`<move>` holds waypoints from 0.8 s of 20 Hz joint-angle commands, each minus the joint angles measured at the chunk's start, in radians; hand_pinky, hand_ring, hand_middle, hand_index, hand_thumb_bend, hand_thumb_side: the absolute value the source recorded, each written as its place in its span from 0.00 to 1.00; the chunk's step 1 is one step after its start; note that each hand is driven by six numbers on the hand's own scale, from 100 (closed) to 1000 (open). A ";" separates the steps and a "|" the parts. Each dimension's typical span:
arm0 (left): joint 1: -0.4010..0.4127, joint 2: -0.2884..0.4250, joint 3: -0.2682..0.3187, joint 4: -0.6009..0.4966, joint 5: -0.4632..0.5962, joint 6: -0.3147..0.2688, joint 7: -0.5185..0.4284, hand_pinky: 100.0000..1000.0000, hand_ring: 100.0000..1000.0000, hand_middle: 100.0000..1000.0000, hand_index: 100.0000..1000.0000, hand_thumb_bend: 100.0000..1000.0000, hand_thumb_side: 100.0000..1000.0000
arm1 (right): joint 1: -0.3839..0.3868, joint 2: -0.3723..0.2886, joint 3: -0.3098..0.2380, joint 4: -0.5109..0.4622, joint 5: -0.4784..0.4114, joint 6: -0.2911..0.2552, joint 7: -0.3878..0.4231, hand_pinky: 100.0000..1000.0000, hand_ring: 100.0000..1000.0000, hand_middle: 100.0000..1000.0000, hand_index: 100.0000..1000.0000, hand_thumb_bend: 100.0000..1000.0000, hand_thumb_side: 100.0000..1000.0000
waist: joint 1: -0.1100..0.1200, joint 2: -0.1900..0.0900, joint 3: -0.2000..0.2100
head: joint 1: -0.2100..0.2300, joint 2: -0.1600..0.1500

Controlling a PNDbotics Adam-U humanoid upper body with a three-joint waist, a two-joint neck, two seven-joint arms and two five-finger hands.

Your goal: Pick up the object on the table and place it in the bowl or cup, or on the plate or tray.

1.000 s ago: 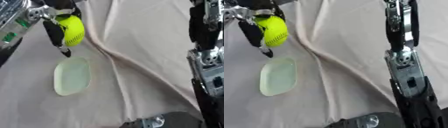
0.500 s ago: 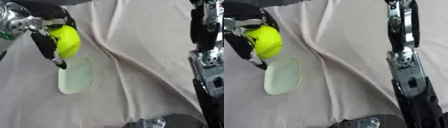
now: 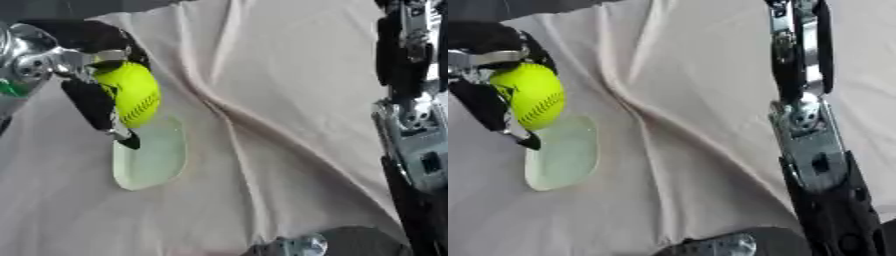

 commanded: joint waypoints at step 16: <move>0.022 0.012 -0.002 0.026 0.029 0.013 -0.006 0.00 0.33 0.61 0.46 0.74 0.46 | -0.015 -0.006 -0.004 -0.011 0.003 0.001 -0.004 0.63 0.95 0.91 0.97 0.00 0.91 | -0.008 -0.020 0.004 | -0.011 -0.004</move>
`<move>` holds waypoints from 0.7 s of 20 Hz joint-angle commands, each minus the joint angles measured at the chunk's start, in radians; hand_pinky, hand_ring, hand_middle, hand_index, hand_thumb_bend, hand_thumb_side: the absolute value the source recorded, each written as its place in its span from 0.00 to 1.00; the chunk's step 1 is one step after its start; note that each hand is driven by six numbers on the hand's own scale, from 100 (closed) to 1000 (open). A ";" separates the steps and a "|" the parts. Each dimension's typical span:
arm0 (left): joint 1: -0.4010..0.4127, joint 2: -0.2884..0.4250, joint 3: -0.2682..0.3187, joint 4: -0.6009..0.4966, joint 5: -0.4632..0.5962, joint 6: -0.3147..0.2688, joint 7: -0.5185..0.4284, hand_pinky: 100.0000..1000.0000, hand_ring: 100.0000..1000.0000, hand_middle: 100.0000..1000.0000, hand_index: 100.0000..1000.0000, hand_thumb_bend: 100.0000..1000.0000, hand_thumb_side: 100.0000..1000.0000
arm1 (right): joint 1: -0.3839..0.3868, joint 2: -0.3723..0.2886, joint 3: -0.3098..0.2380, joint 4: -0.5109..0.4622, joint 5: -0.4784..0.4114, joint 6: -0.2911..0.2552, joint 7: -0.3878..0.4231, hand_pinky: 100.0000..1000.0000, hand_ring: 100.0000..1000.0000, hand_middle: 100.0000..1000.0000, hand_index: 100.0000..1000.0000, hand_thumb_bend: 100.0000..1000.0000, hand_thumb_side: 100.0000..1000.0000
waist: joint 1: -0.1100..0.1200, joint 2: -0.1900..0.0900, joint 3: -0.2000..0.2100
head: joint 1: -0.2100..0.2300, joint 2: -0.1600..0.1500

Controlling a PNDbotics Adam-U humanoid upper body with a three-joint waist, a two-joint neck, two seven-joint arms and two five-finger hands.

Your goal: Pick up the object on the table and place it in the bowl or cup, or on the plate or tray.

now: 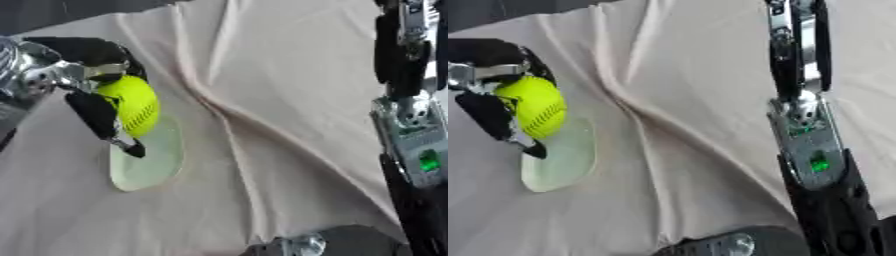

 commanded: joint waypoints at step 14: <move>-0.003 0.022 0.009 -0.015 0.064 0.023 -0.007 0.34 0.51 0.75 0.63 0.67 0.93 | -0.009 -0.007 -0.001 -0.010 0.002 0.001 -0.004 0.63 0.95 0.91 0.97 0.00 0.91 | -0.008 -0.022 0.005 | -0.001 -0.004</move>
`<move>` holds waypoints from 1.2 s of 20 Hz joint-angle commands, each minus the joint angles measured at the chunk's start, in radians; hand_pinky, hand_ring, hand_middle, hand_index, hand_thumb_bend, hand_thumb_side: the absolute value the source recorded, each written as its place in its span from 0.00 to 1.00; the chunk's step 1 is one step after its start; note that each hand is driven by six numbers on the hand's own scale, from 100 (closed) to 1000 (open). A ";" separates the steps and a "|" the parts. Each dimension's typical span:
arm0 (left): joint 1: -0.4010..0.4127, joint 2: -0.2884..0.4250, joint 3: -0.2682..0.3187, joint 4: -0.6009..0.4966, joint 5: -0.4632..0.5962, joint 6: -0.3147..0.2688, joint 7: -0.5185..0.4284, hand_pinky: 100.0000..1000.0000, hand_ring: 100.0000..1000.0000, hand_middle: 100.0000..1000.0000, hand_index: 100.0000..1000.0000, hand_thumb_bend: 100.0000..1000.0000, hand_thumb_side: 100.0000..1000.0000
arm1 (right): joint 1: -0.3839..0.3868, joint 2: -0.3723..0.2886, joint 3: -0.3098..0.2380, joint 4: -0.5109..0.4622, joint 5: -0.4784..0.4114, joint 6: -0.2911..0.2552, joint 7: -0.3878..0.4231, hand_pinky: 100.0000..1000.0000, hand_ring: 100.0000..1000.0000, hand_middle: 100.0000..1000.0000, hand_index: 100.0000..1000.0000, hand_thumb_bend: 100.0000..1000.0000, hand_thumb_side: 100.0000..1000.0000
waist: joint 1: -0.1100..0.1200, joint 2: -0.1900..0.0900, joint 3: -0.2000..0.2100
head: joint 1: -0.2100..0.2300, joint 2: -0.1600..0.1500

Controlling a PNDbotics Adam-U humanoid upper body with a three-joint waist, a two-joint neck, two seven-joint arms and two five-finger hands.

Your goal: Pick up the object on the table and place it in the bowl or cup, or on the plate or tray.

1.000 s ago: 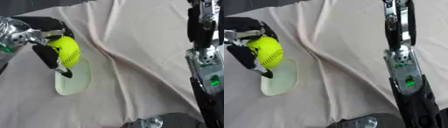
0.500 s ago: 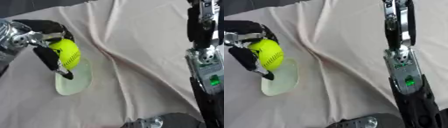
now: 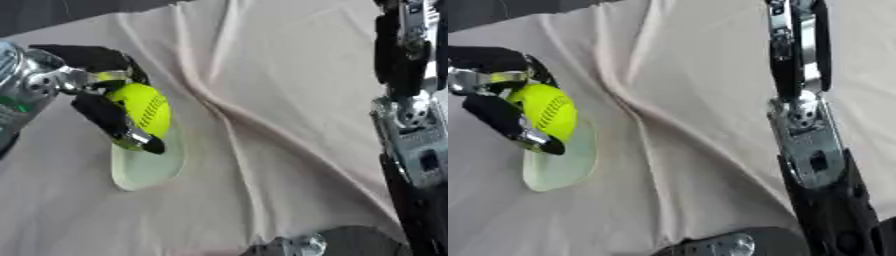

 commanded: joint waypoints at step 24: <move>0.138 0.028 0.207 -0.152 0.087 -0.039 0.742 0.62 0.74 1.00 0.91 0.46 0.94 | -0.046 0.002 0.002 -0.024 -0.013 0.001 -0.014 0.64 0.94 0.90 0.96 0.00 0.98 | -0.061 -0.040 0.024 | -0.024 -0.004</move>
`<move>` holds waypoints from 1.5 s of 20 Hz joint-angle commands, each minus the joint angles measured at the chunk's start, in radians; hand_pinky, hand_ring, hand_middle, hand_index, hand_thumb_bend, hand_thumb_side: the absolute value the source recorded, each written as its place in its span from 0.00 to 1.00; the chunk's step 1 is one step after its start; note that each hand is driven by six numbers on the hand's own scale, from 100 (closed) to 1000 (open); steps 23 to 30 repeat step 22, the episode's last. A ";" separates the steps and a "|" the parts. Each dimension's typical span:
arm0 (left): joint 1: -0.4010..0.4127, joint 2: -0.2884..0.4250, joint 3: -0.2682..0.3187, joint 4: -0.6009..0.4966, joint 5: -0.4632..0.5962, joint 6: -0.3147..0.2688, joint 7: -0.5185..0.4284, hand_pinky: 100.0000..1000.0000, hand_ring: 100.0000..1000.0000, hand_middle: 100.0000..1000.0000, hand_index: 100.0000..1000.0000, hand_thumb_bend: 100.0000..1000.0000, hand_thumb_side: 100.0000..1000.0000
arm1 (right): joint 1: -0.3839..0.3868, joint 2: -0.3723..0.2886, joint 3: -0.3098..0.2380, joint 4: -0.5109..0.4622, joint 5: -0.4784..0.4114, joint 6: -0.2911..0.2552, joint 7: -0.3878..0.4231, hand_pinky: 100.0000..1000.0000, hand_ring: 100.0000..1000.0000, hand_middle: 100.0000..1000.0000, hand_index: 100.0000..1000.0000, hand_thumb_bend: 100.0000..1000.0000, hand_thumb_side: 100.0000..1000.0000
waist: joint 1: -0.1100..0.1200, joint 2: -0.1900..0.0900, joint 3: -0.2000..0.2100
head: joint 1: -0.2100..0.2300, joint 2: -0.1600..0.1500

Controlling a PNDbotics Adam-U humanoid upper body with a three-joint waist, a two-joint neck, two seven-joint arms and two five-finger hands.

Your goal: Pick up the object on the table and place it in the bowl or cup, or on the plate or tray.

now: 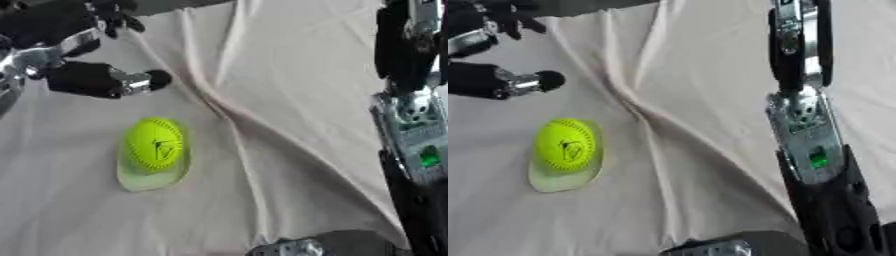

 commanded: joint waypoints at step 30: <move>0.240 -0.328 0.069 -0.017 0.170 -0.138 0.635 0.50 0.68 0.98 0.93 0.43 0.96 | -0.098 -0.079 0.028 0.033 -0.011 -0.019 0.036 0.64 0.94 0.91 0.96 0.00 1.00 | -0.141 0.009 0.067 | -0.090 -0.154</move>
